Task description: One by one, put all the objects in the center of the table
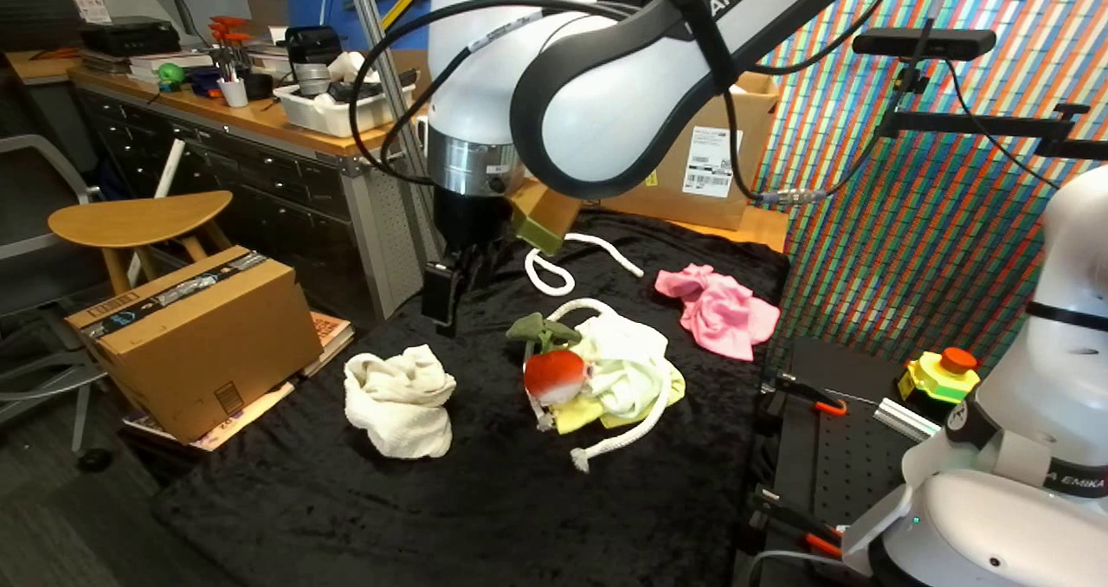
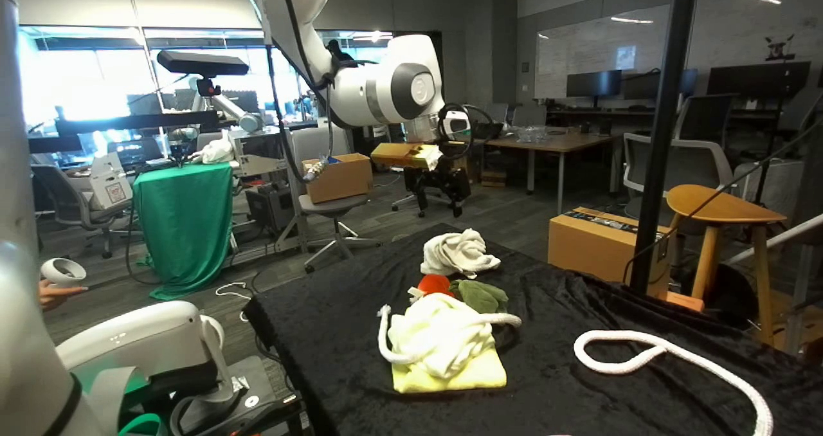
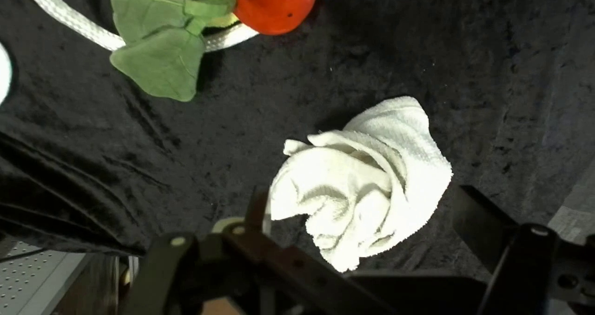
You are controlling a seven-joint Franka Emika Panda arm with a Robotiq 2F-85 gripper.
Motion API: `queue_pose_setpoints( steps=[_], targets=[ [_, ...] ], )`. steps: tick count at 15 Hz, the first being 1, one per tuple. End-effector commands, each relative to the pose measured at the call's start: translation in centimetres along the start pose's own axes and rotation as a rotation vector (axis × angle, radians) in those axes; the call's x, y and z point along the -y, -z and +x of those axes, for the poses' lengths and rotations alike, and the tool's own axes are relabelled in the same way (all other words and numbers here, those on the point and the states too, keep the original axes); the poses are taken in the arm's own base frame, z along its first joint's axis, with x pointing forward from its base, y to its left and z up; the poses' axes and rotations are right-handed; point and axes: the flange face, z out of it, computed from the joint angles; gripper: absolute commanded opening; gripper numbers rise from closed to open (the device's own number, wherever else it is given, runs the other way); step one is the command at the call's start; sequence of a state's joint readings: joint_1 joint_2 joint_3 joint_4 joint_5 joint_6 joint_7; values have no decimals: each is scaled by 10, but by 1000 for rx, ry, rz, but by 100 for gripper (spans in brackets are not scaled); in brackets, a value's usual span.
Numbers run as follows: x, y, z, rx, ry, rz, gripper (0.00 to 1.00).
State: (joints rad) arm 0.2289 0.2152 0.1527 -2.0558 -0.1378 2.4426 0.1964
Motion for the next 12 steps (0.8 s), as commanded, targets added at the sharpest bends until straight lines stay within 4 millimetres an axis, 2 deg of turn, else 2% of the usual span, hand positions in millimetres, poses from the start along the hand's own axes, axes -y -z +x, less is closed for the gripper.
queue_pose_setpoints(
  steps=[1,6,12],
  targets=[
    [21,-26,32,-22,7,-26,100],
    [37,-65,55,-19,25,-120,100],
    [49,-98,71,-14,25,-162,100]
  ],
)
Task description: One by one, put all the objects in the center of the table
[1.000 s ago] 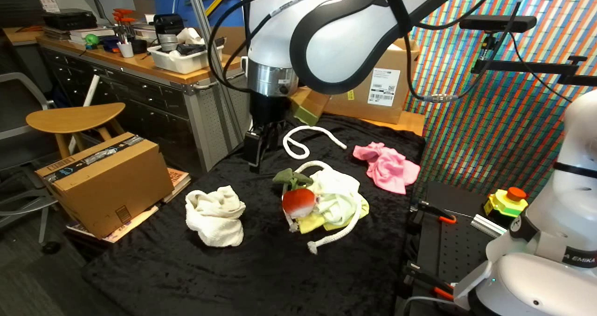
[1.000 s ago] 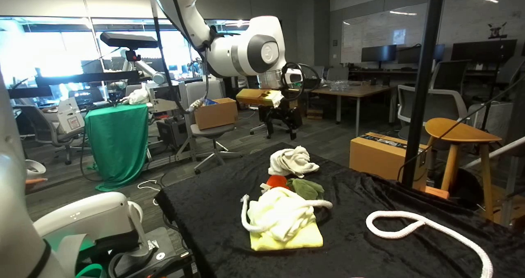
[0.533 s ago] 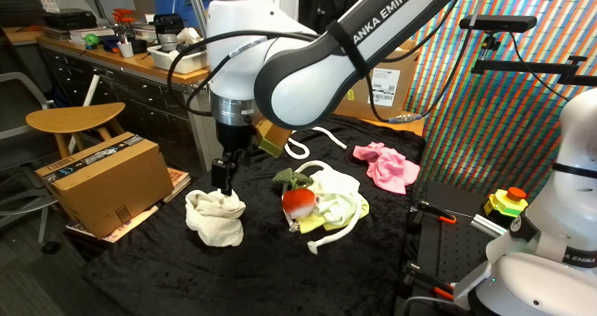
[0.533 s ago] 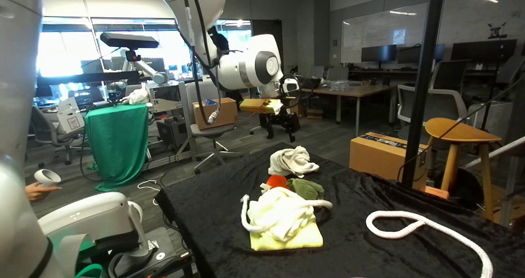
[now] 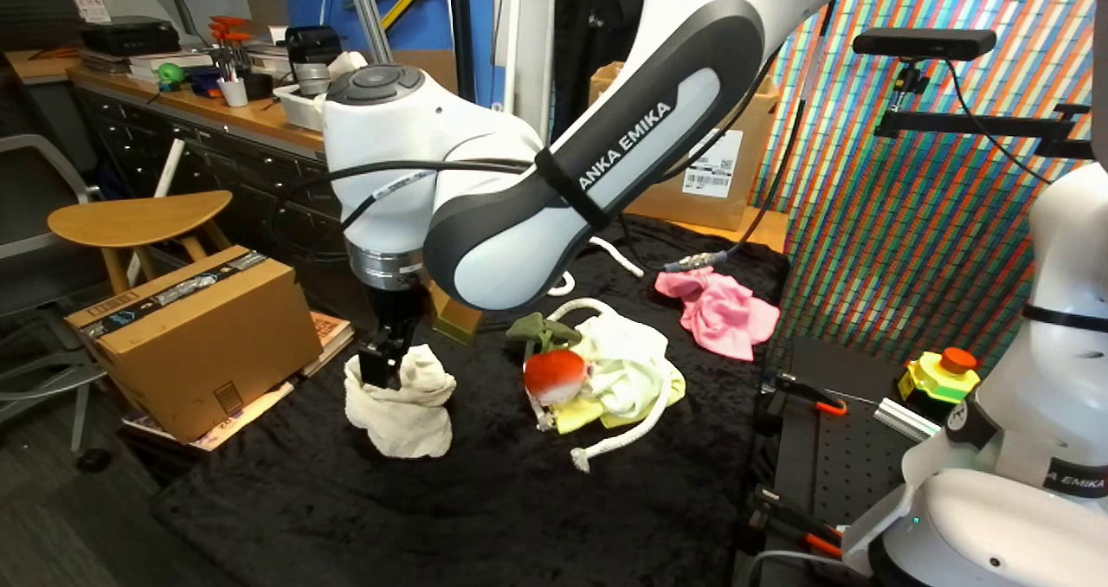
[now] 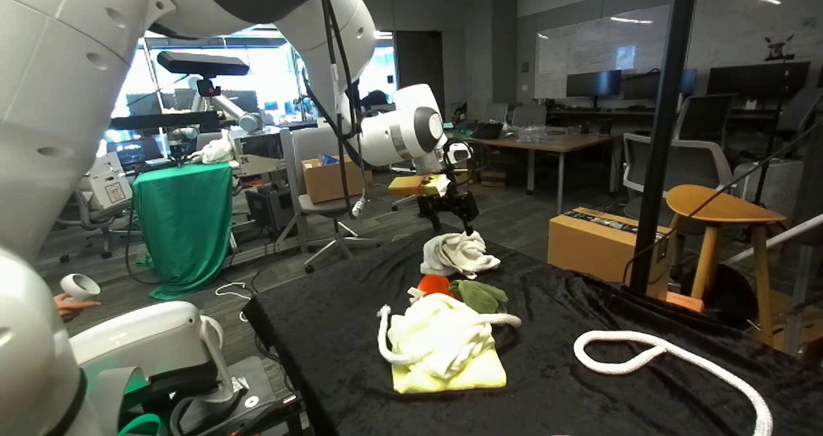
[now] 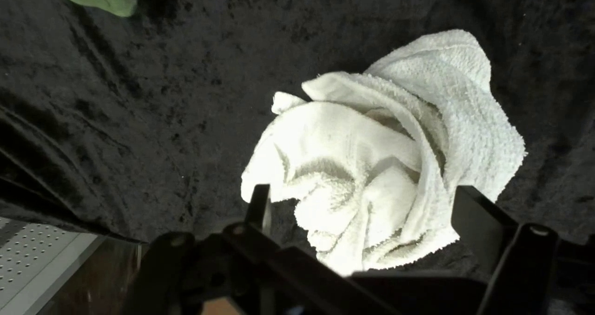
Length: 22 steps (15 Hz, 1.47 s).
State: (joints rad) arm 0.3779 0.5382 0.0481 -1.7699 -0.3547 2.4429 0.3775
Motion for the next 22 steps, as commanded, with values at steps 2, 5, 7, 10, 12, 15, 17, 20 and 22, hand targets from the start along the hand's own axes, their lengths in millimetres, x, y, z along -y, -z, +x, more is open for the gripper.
queue_pose_setpoints(
  steps=[2,5,7,10,12,15,17,20,22],
  targets=[
    [17,-16,17,12,-5,-4,100],
    [29,-28,16,41,-10,28,100],
    [35,-33,14,62,-18,46,100],
    [39,-42,13,87,-33,58,100],
    [36,-50,14,98,-39,47,100],
    [27,-59,15,117,-51,47,100],
    [24,-63,17,125,-65,55,100],
    [21,-67,18,130,-75,64,100],
    [21,-70,19,133,-73,66,88]
  ],
)
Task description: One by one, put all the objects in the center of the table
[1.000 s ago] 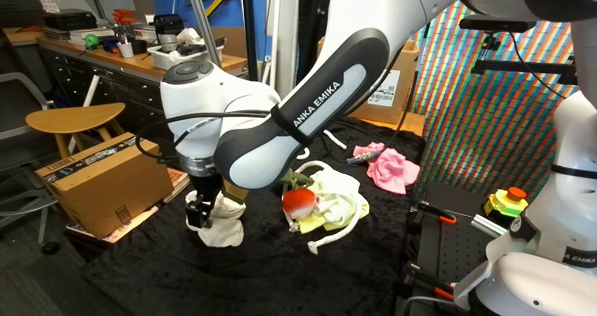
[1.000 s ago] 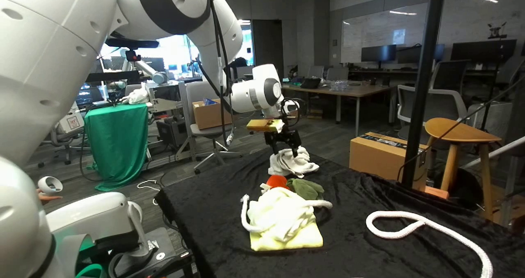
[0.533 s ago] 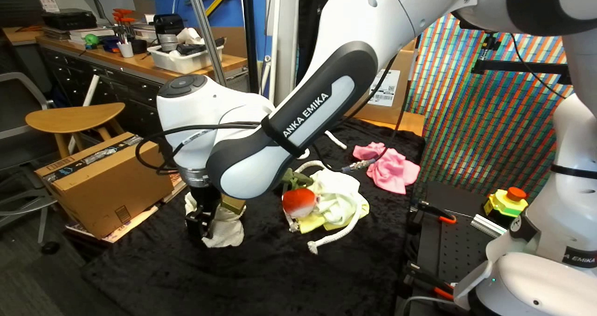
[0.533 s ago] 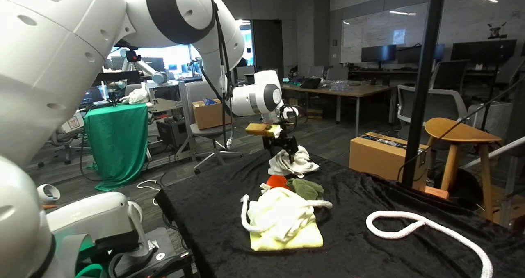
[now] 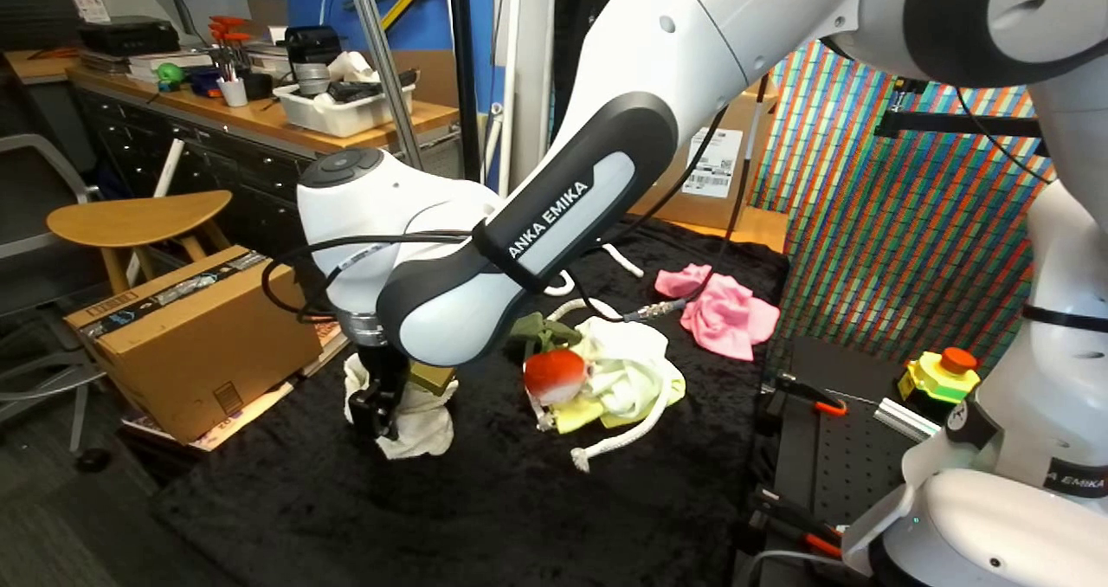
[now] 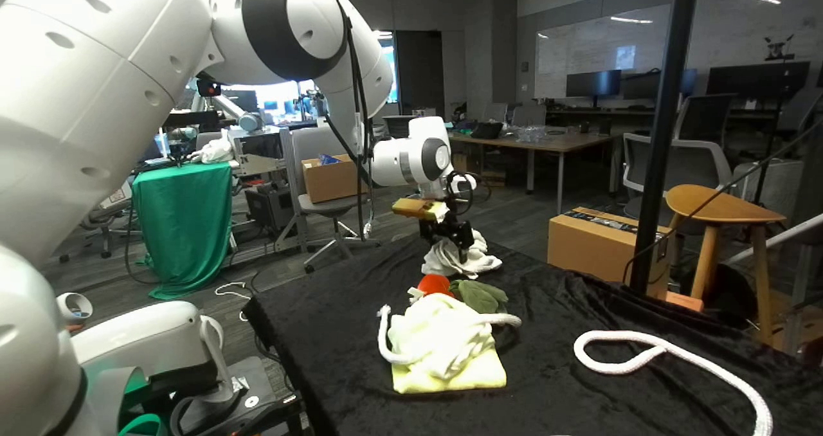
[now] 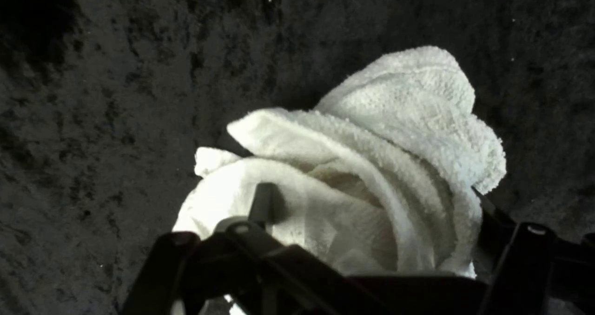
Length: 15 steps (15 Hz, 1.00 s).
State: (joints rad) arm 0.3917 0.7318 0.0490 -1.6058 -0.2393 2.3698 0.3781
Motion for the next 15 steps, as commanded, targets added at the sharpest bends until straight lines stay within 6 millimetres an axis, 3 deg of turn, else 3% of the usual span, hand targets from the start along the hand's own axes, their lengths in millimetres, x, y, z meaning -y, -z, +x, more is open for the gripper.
queue_pose_setpoints(
  steps=[1,2,10,12,15],
  targets=[
    [-1,1,9,11,0,18,72],
    [-1,0,9,13,1,19,71],
    [-6,16,2,4,4,30,11],
    [-10,24,-4,-1,12,26,6],
    [-15,42,-16,-2,37,55,9]
  ],
)
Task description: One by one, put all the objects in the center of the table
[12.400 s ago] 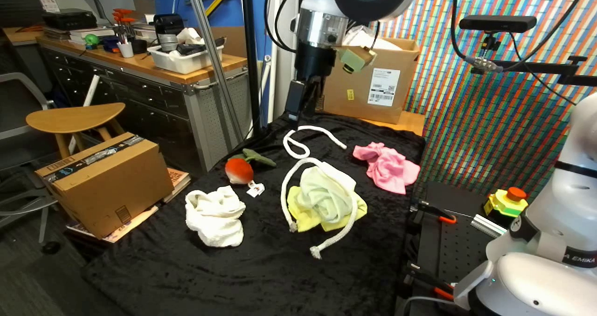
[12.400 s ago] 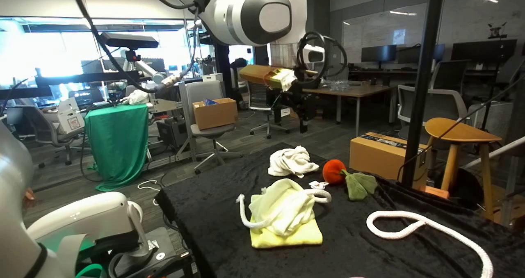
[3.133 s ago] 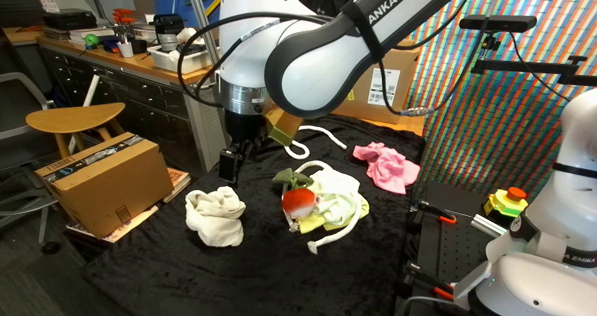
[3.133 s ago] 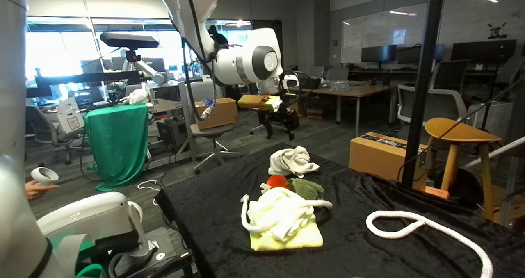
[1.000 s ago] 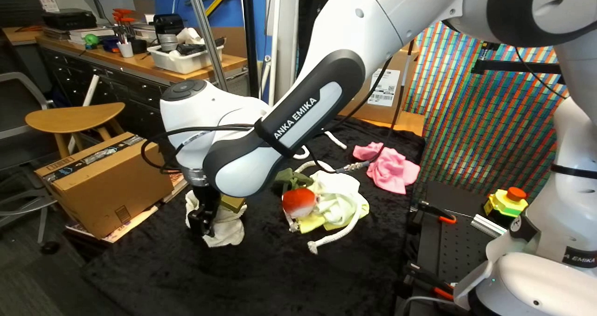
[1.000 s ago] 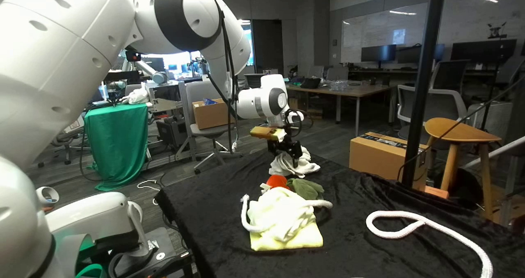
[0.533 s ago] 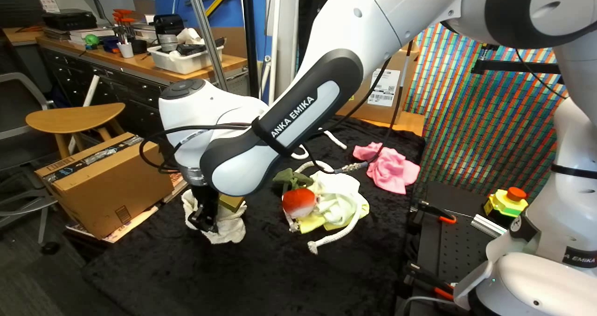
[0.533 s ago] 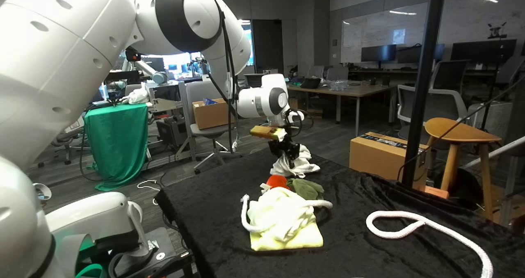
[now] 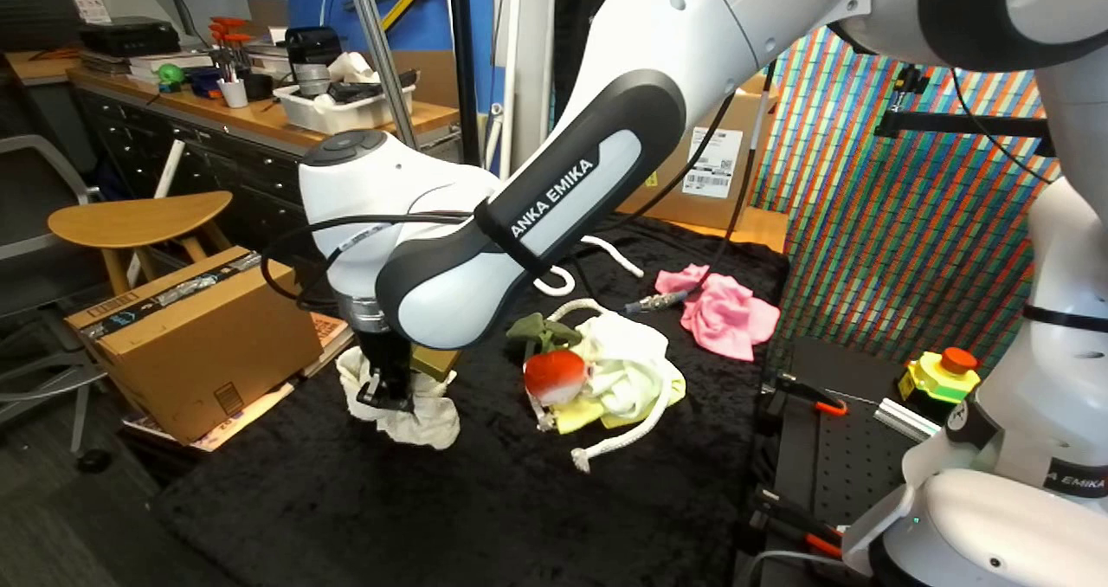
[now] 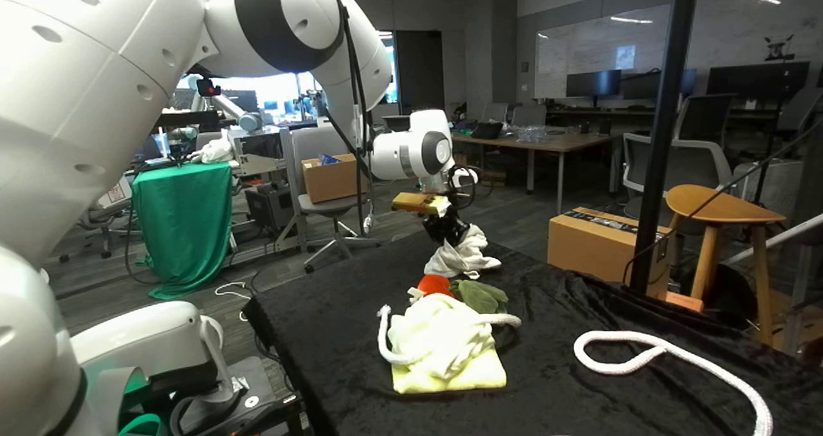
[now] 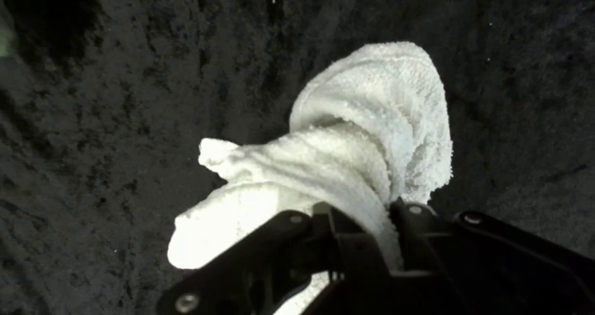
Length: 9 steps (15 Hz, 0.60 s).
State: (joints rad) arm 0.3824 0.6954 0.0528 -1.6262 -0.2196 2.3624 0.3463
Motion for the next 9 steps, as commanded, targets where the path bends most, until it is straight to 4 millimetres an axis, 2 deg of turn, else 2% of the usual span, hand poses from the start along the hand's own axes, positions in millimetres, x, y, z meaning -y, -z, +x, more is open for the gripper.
queue_pose_setpoints(
  steps=[1,5,9],
  targets=[
    [-10,35,-19,-7,34,42,7],
    [-18,77,-38,-43,52,77,8],
    [-40,123,-64,-82,49,96,8]
  ],
)
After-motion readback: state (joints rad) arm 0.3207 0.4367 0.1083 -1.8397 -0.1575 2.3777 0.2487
